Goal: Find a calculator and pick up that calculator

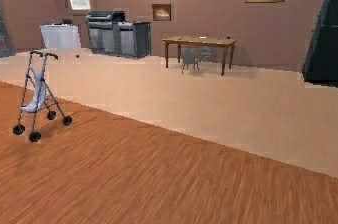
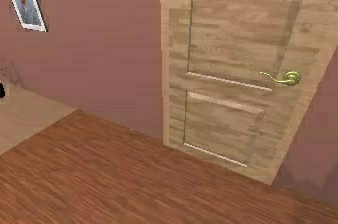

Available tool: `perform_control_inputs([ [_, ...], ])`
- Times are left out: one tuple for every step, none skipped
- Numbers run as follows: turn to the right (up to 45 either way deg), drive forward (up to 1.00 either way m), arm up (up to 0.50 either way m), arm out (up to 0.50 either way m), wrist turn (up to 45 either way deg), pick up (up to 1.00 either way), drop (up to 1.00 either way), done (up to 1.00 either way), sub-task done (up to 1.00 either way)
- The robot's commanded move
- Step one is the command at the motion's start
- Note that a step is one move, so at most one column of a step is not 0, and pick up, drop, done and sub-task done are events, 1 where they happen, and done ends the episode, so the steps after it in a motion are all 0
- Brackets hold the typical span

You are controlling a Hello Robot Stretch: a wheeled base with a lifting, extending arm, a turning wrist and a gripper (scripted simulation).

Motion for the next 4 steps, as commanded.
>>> perform_control_inputs([
  [12.0,0.0,0.0,0.0,0.0,0.0,0.0,0.0,0.0],
  [0.0,0.25,0.0,0.0,0.0,0.0,0.0,0.0,0.0],
  [-24.0,0.0,0.0,0.0,0.0,0.0,0.0,0.0,0.0],
  [0.0,0.45,0.0,0.0,0.0,0.0,0.0,0.0,0.0],
])
